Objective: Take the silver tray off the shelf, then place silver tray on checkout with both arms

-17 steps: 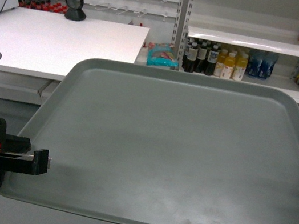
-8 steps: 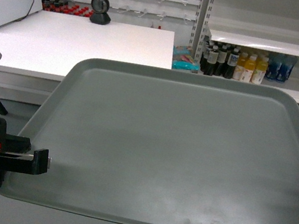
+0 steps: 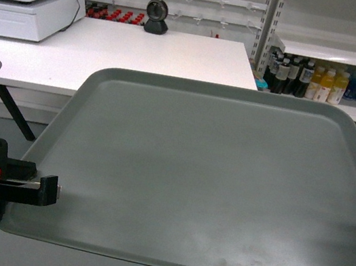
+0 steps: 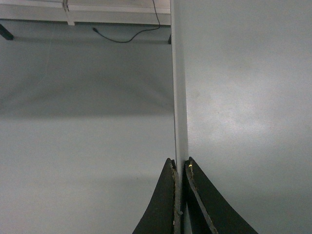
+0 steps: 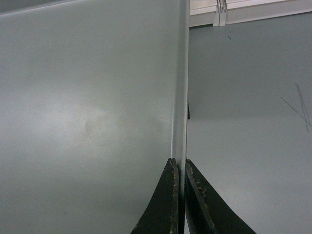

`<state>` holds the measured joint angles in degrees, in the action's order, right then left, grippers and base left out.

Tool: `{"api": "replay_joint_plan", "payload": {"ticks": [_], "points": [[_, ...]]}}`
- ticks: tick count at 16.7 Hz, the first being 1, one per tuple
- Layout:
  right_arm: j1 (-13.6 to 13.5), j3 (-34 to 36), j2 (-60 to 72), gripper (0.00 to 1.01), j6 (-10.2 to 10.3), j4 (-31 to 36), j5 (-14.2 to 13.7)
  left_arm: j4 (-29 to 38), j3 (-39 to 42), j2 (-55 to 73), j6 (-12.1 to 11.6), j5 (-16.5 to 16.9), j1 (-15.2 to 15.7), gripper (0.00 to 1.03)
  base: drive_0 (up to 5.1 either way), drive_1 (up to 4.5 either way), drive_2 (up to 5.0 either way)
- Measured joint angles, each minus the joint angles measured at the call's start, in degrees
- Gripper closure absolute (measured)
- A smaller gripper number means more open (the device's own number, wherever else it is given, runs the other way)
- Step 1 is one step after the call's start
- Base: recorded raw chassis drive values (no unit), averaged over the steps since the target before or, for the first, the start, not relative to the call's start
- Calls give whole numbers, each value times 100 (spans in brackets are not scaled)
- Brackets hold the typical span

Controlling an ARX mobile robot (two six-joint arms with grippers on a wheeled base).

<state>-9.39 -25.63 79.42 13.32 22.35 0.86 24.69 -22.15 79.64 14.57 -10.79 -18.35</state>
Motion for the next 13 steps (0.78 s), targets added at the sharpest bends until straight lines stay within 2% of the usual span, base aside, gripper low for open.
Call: {"api": "replay_joint_plan", "payload": {"ticks": [6, 8, 11, 13], "points": [[0, 0, 0, 99, 0, -2, -2, 4, 0, 0, 0, 0, 0, 100, -504, 241, 241], [-42, -2, 2, 99, 0, 4, -2, -31, 2, 0, -4, -15, 24, 100, 0, 0, 0], [-37, 0, -2, 99, 0, -4, -7, -15, 7, -9, -2, -13, 22, 100, -26, 221, -273], [-35, 0, 0, 99, 0, -22, -7, -39, 7, -9, -2, -11, 22, 100, -9, 416, -435]]}}
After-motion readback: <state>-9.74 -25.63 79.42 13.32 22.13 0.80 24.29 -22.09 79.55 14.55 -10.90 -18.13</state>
